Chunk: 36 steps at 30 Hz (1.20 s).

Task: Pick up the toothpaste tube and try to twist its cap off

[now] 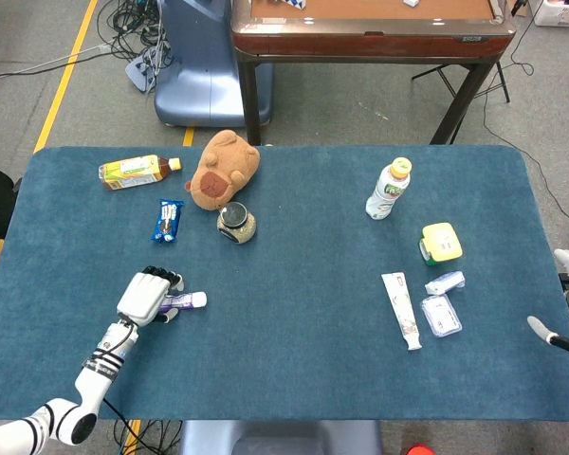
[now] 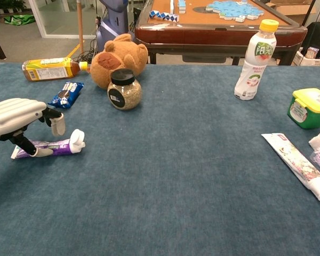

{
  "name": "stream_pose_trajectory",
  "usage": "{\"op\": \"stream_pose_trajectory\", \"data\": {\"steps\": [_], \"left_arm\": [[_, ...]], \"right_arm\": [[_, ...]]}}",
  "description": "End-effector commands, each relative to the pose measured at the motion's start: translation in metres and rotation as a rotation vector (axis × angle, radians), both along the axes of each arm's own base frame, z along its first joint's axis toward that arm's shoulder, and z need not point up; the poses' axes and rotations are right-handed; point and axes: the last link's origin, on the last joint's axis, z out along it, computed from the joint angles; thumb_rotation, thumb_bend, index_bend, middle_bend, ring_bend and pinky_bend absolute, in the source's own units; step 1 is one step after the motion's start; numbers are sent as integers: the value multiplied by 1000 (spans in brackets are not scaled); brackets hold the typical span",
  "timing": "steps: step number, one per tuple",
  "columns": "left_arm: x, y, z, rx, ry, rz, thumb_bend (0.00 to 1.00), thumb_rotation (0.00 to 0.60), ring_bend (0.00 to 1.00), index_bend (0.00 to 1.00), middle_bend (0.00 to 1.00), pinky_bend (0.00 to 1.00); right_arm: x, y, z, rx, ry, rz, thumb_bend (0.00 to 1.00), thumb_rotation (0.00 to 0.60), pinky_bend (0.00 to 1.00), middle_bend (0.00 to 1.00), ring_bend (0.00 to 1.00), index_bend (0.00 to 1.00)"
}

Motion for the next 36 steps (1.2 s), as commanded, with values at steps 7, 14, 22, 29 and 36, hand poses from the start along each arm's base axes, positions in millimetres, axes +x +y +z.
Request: {"op": "stream_pose_trajectory", "data": {"steps": [7,14,22,29,36], "left_arm": [[-11,1,3,-10,70,3,208,600,316,406,438,268],[-16,13,9,39,60,-1,208,600,316,408,438,269],[-17,12,10,22,41,-1,208,600,316,410,438,272],[-13,10,3,4,40,-15,208,600,316,411,438,273],[-13,12,-3,1,56,-12,210,600,316,427,439,279]], "right_arm": [[2,-1,0,4,-1,5,0,600,106,174,123,103],[5,-2,-2,8,0,9,0,600,106,174,123,103],[6,-1,-2,5,0,5,0,600,106,174,123,103],[5,1,-2,5,0,1,0,600,106,174,123,103],[4,3,0,8,-2,-3,0,600,106,174,123,103]]}}
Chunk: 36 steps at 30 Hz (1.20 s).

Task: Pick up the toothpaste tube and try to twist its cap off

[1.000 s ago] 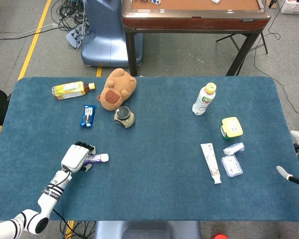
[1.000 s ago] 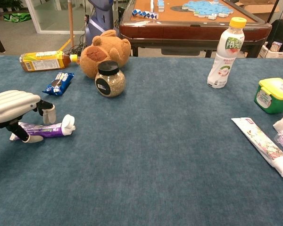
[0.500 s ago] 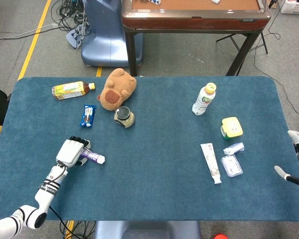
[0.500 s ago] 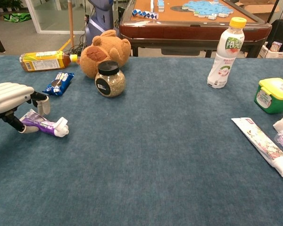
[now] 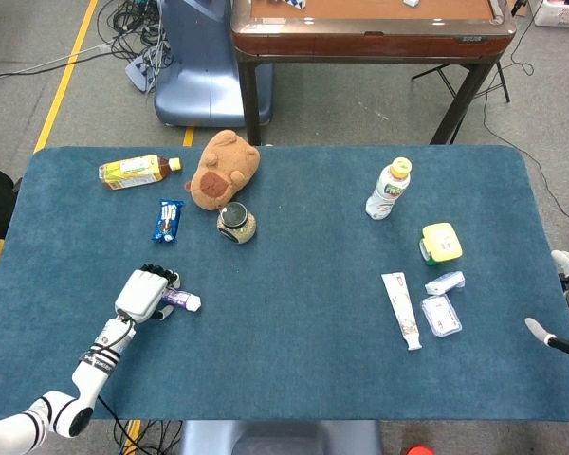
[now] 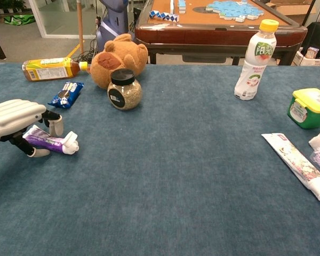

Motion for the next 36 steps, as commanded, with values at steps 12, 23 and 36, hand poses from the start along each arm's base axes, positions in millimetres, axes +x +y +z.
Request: {"op": "stream_pose_trajectory", "data": {"steps": [12,23,36], "left_arm": [[1,7,0,3,8,3,286,600,342,494,493,292],[6,11,23,50,-44,-42,332,600,455,566,613,418],[60,9,47,-12,-169,-127,365,600,513,577,679,446]], "right_arm": [[-1,2,0,4,-5,-2,0,600,106,174,123,103],[12,-10,-5,49,13,61,0,600,106,191,123,103],[107,-52,-41,300,16,443,112,600,106,203,123,134]]}}
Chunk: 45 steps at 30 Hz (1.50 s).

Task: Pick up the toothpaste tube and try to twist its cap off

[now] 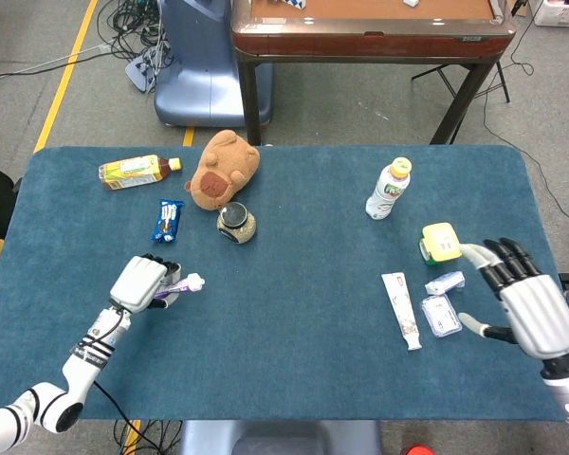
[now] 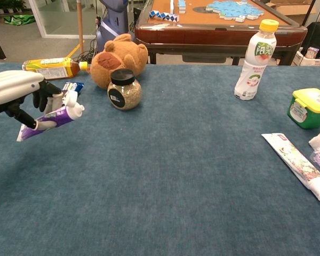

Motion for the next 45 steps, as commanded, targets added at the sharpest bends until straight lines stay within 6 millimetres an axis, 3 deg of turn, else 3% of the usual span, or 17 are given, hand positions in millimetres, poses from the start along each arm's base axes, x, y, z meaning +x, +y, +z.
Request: {"op": "stream_pose_trajectory", "data": {"steps": [1,8,15,26,45], "left_arm": [[24,2,7,-26,-31,-42,371,600,514,577,680,446],[60,1,7,-91,-58,-81,423,600,562,592,708,472],[84,2,5,-125,-43,-104,427,600,565,595,714,472],[107,6,-2,-152,-36,-99,428,600,565,597,718,472],[113,9,-7,-156,-18,-73,428,600,565,597,720,473]], "right_arm": [[38,-12,-16,81,5,139,129,600,106,203,123,135],[94,-30,-55,174,9,308,275,600,106,193,111,176],[127,-41,-93,228,12,374,324,600,106,98,20,247],[152,-54,-135,278,39,399,341,600,67,72,0,281],[183,-81,-185,327,75,394,341,600,47,47,0,281]]}}
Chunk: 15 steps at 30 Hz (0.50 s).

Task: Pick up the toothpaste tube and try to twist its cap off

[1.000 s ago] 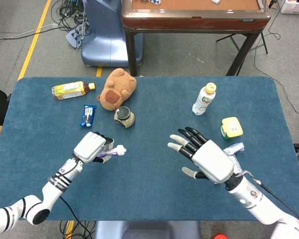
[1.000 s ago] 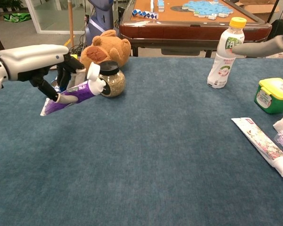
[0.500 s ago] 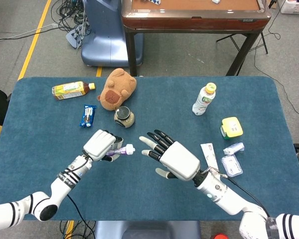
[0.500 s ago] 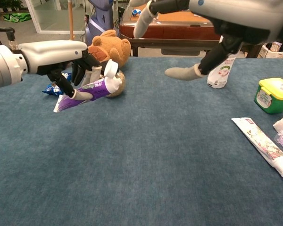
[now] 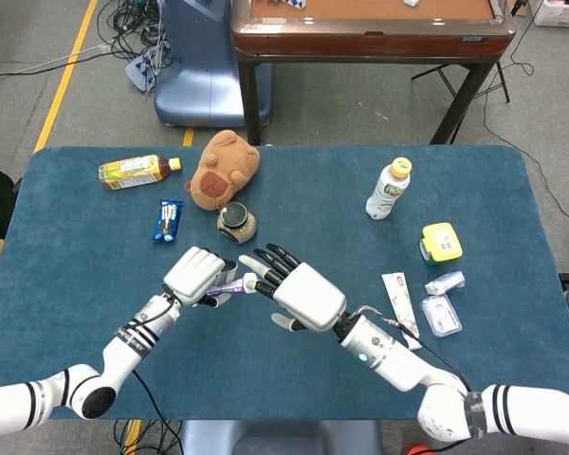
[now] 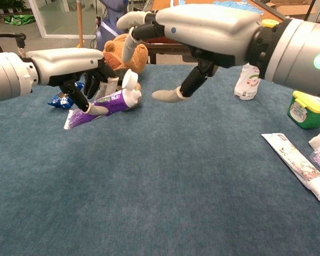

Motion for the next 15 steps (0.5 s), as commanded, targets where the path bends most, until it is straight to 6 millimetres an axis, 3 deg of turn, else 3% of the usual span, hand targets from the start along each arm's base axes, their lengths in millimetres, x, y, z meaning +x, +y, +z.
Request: {"op": "stream_pose_trajectory", "data": {"steps": [1,15], "left_arm": [[1,0,0,1,0,0,428,600,565,596,720,473],[1,2,4,8,-10,3,428,600,565,597,722,479]], "right_arm": [[3,-3,-5,0,8,-1,341,600,47,47,0,281],[-5,-13,-18,2,58,-48,343,600,47,47,0,281]]}}
